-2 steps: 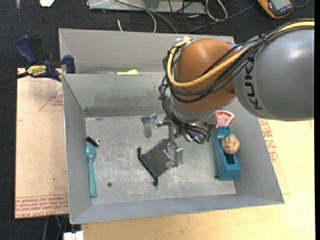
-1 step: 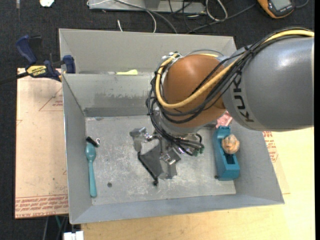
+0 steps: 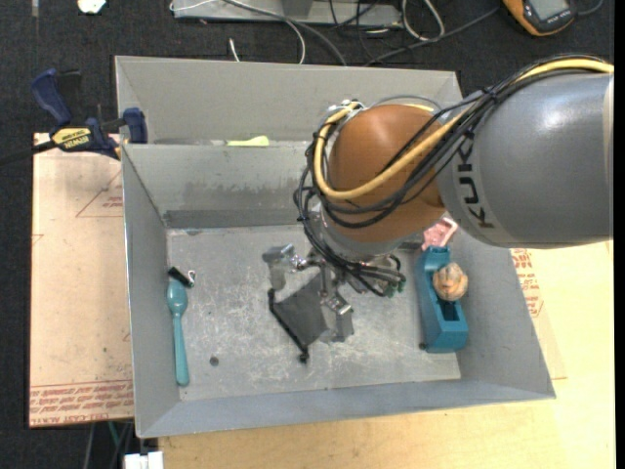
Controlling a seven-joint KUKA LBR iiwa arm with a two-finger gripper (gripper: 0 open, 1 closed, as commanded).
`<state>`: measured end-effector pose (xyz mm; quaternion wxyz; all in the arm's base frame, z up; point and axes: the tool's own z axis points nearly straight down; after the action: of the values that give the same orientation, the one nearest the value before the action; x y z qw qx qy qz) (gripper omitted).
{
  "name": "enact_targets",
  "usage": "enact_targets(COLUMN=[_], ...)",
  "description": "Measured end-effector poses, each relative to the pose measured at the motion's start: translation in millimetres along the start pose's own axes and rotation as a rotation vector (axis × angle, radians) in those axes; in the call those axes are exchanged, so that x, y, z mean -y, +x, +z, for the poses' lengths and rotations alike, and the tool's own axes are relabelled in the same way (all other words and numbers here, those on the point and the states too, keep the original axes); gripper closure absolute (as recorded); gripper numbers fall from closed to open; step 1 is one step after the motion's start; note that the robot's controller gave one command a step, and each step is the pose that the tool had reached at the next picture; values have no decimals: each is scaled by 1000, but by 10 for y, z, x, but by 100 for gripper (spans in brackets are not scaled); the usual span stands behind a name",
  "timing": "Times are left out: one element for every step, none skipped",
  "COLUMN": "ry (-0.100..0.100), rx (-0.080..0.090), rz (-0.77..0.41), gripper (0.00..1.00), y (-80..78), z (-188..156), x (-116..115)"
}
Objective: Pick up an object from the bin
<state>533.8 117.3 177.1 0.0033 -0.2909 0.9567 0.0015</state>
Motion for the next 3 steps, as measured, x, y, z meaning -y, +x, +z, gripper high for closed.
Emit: enact_targets(ry=[-2,-1,-1], rx=[0,2,1], rz=[188,226,15], gripper=[0,0,0], y=[197,104,236], z=[-2,177,360], x=[-79,-35,255])
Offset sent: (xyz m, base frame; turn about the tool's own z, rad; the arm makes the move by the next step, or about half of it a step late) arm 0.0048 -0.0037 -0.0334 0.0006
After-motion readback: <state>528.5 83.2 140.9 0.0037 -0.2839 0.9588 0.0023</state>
